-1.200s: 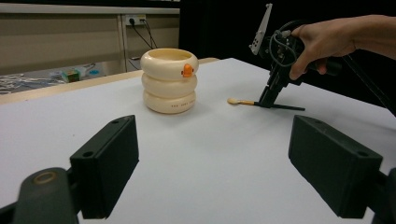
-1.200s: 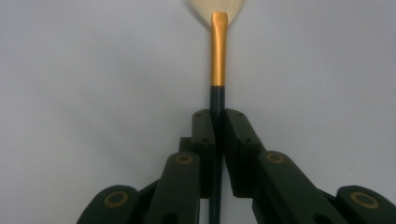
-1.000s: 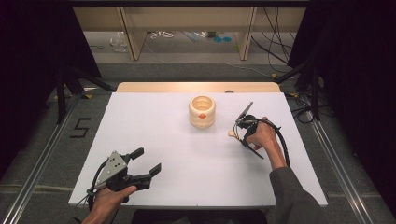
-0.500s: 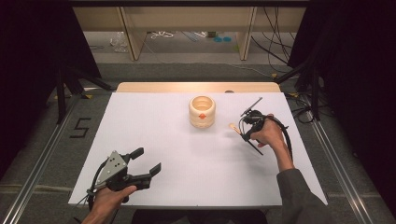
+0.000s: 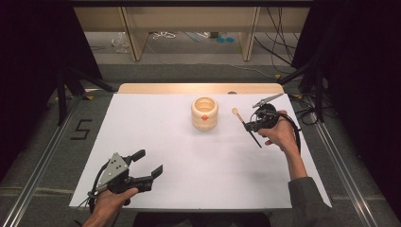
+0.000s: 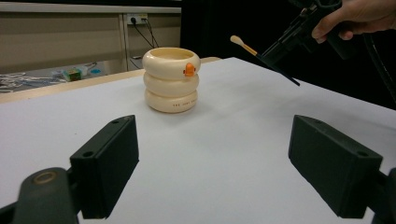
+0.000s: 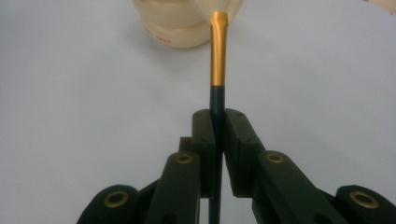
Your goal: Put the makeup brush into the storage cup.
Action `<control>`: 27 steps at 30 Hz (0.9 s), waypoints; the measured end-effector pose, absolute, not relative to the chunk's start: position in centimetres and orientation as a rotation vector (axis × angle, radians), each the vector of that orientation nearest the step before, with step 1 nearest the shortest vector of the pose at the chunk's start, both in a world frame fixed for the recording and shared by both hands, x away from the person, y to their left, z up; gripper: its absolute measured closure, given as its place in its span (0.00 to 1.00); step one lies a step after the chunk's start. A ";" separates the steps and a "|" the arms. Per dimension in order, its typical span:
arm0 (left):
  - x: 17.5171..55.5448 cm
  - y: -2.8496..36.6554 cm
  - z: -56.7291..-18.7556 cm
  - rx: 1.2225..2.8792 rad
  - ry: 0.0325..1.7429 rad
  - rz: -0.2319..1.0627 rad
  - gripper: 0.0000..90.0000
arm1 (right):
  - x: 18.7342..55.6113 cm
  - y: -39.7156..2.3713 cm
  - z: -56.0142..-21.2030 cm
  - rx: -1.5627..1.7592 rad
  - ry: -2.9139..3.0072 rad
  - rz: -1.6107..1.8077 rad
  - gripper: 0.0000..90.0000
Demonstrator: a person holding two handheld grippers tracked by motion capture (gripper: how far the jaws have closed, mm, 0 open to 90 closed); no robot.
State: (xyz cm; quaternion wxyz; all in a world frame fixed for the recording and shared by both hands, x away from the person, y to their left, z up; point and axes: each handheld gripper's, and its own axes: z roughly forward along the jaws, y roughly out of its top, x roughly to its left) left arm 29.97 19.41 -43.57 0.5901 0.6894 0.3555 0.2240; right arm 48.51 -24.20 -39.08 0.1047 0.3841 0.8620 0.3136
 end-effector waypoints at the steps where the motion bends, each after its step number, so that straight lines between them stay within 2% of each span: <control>1: 30.0 19.4 -43.6 1.605 0.828 0.522 0.18 | 48.4 -24.2 -39.0 1.118 2.533 0.952 0.92; 6: 29.9 19.4 -43.6 1.606 0.825 0.519 0.18 | 48.0 -24.1 -38.5 1.110 2.473 1.072 0.93; 27: 29.9 19.4 -43.5 1.600 0.829 0.519 0.18 | 48.1 -24.0 -38.5 1.105 2.368 1.203 0.92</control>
